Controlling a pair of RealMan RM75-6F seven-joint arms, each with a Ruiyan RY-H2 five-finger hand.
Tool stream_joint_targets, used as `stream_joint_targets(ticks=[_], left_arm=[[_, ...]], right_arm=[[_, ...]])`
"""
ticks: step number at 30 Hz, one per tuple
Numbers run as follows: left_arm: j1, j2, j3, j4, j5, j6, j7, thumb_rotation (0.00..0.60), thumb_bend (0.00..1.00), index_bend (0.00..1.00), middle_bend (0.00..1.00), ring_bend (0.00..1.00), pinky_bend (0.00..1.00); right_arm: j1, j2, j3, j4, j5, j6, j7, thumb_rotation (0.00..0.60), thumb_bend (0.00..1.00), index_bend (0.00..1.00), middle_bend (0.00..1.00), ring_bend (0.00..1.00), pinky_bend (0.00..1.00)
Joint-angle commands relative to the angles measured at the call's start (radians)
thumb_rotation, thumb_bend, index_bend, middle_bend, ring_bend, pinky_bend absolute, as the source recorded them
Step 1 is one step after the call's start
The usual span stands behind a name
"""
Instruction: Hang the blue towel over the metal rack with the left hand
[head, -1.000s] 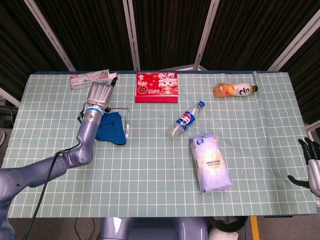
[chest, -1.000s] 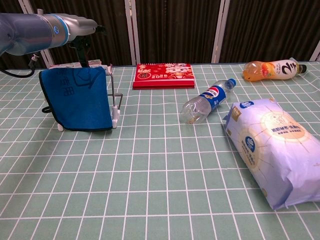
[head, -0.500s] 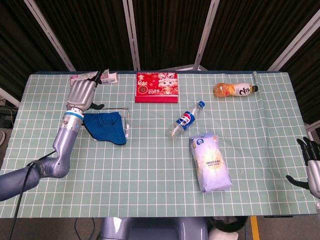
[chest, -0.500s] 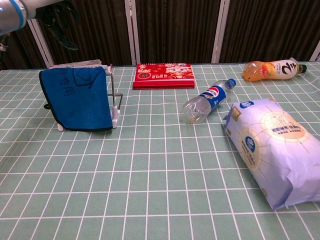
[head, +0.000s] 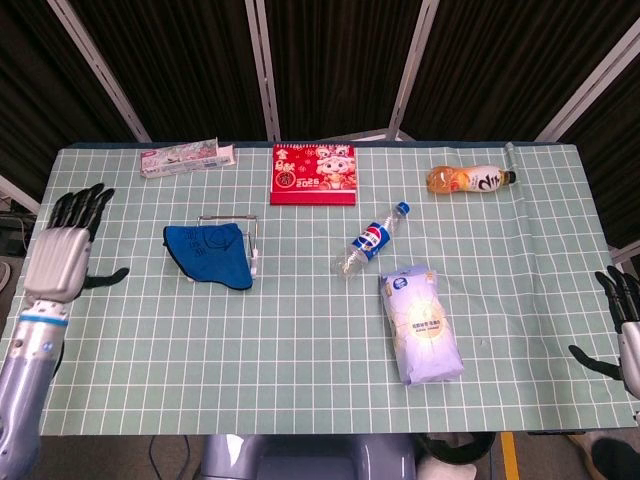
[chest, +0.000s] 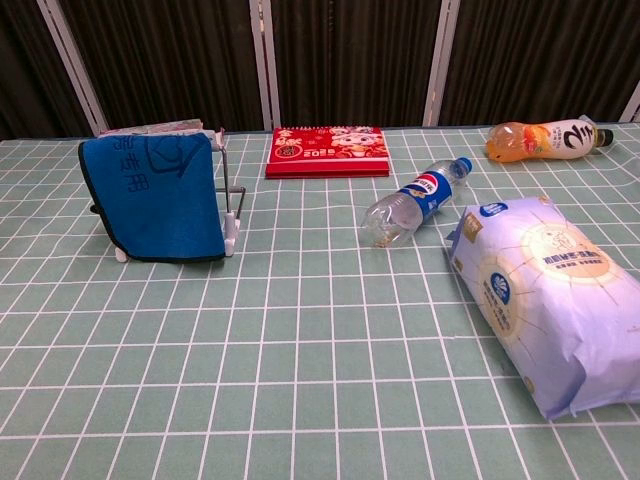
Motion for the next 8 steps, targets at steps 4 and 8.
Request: stream_joint_targets(ticks=[4,8], left_arm=[[0.191,0.054,0.127,-0.078,0.151,0.172,-0.011,0.6,0.0,0.0,0.0,0.0,0.0],[0.282,0.066,0.175,-0.095,0.199,0.238,-0.006,0.6,0.0,0.0,0.0,0.0,0.0]], right_arm=[[-0.008,0.006,-0.007,-0.003,-0.027,0.024,0.015,0.6,0.0,0.0,0.0,0.0,0.0],[-0.014,0.012,-0.01,-0.007,-0.039,0.042,0.026,0.6,0.0,0.0,0.0,0.0,0.0]])
